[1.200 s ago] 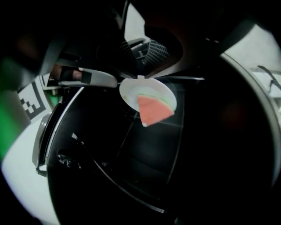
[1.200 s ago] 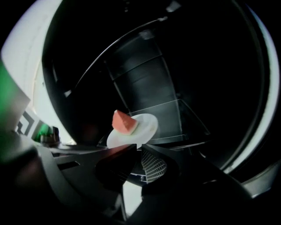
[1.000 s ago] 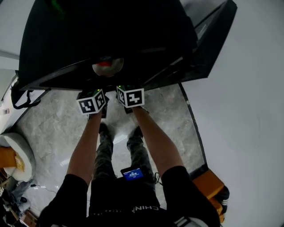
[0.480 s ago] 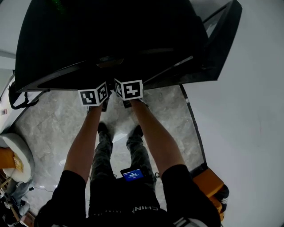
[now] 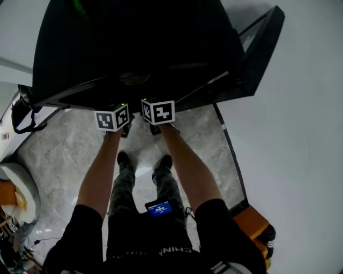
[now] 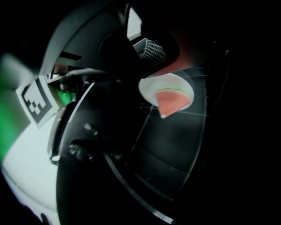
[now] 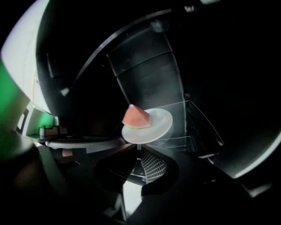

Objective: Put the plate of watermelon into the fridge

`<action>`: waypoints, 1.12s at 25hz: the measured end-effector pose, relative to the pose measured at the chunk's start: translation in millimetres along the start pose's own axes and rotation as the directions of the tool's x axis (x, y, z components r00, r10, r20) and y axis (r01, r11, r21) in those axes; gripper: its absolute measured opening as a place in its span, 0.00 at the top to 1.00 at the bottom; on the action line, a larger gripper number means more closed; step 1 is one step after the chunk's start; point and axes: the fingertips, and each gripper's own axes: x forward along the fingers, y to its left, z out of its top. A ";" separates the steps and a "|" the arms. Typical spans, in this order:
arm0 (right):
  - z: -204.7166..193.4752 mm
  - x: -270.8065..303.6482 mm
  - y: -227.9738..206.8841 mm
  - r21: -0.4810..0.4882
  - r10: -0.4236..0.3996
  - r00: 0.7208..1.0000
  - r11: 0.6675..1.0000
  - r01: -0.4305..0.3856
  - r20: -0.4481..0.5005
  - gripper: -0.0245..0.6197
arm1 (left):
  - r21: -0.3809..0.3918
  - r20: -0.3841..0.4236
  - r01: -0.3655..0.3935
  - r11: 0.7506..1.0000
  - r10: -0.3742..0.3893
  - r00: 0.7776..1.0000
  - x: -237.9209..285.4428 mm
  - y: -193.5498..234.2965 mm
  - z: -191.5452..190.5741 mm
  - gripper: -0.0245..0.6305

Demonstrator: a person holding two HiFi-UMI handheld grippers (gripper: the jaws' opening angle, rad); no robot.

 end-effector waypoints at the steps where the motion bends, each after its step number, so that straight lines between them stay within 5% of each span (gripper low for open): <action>1: 3.3 -5.4 4.0 0.003 0.009 1.000 1.000 -0.009 0.007 0.90 | -0.002 0.026 0.026 1.000 -0.026 0.999 -4.3 -6.2 6.2 0.94; 6: 17.7 -52.0 30.0 0.051 0.076 0.997 0.996 -0.077 0.025 0.91 | -0.047 0.116 0.183 0.982 -0.177 0.977 -44.3 -44.9 29.5 0.94; 15: 6.6 -185.3 75.3 0.165 0.160 0.985 0.972 -0.169 0.068 0.91 | 0.094 0.010 0.313 0.945 -0.315 0.949 -153.4 -125.3 17.5 0.94; 23: -4.5 -228.5 86.5 0.146 0.112 0.985 0.981 -0.131 0.130 0.92 | 0.061 0.081 0.278 0.959 -0.283 0.956 -215.5 -123.8 -4.6 0.94; 28: 1.4 -245.9 85.3 0.174 0.082 0.980 0.978 -0.113 0.179 0.92 | 0.076 0.087 0.315 0.946 -0.321 0.943 -227.7 -135.8 -2.0 0.94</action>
